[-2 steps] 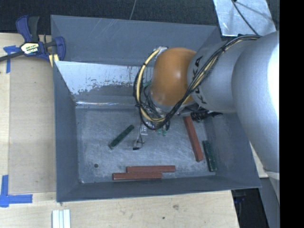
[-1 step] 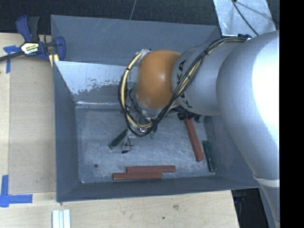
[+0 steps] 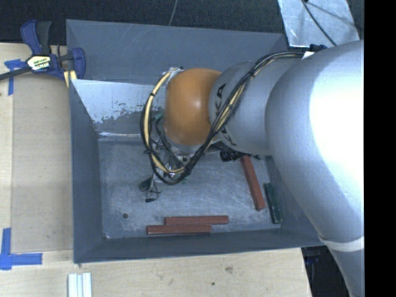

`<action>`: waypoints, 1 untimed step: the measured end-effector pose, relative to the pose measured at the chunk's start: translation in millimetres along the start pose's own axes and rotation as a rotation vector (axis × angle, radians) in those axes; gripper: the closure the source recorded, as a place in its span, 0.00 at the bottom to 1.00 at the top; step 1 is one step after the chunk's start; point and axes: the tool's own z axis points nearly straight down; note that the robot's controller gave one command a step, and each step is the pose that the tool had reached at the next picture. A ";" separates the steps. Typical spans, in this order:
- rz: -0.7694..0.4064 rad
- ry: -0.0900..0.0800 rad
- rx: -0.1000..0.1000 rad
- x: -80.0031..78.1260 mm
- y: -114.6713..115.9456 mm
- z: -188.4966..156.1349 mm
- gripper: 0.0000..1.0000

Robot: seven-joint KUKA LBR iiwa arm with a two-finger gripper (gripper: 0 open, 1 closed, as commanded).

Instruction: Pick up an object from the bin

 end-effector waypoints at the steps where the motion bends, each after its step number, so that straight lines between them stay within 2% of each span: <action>1: -0.023 0.000 -0.001 36.5 4.3 0.5 1.00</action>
Offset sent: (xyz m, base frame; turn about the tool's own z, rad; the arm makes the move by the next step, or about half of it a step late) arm 0.0000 0.0000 0.0000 0.0000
